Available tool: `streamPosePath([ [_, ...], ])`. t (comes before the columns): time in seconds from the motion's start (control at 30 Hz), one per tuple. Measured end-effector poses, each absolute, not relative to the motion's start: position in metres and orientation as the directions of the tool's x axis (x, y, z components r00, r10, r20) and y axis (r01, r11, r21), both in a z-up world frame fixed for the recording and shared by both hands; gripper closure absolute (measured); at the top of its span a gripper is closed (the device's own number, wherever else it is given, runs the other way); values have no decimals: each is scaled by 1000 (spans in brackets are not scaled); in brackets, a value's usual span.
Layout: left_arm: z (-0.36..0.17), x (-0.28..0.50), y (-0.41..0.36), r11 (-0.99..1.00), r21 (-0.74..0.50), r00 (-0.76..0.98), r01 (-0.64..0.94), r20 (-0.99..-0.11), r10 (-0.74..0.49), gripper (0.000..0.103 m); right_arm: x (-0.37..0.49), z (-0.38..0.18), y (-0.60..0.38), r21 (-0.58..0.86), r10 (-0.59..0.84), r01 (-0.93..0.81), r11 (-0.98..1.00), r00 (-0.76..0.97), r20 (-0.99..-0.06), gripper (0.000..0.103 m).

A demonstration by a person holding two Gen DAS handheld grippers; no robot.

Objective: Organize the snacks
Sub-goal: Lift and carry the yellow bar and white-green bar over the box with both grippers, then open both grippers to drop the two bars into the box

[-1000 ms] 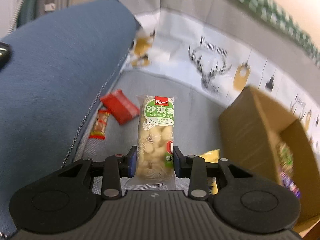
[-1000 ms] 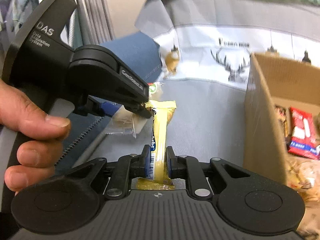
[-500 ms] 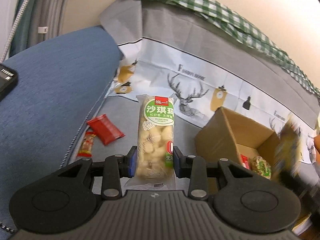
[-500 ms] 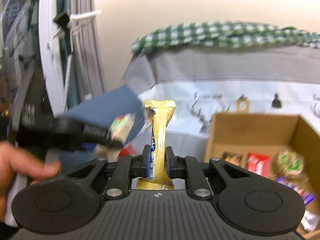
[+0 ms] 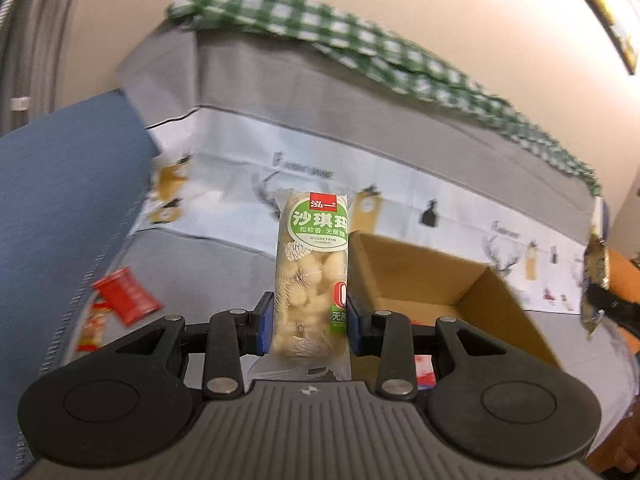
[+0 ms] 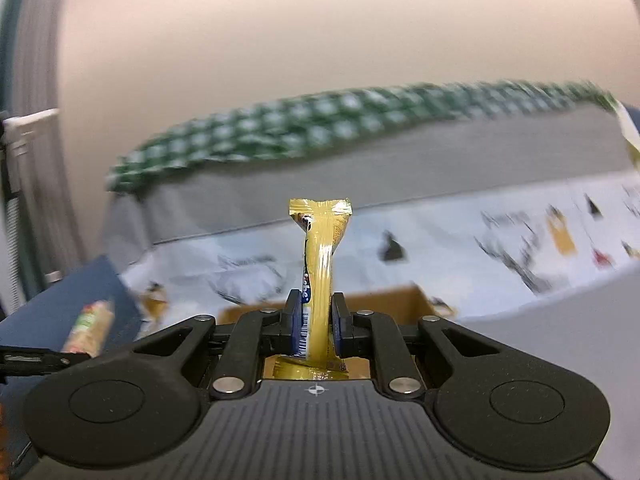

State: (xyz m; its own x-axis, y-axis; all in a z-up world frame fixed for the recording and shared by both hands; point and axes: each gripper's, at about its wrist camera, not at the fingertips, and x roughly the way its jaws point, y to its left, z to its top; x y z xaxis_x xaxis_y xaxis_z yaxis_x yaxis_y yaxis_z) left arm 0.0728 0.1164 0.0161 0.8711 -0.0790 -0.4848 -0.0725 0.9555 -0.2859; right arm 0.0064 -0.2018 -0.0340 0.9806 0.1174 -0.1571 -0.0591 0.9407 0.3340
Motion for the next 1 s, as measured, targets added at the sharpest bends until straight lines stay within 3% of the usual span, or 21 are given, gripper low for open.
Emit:
streamPosePath([
  [0.2,23,87,72,954,-300,893,30,-420,-160,64,-3,-39,-207,227,56,-27,974,991,-125,88],
  [0.37,24,116,32,951,-284,878,123,-416,-238,64,-4,-42,-203,152,54,-35,988,991,-123,88],
  [0.8,2,142,5,965,-196,872,175,-424,-245,64,11,-43,-200,156,45,-20,987,986,-160,88],
  [1.0,5,145,10,960,-228,876,161,-416,-246,64,15,-44,-190,146,42,-18,989,986,-161,88],
])
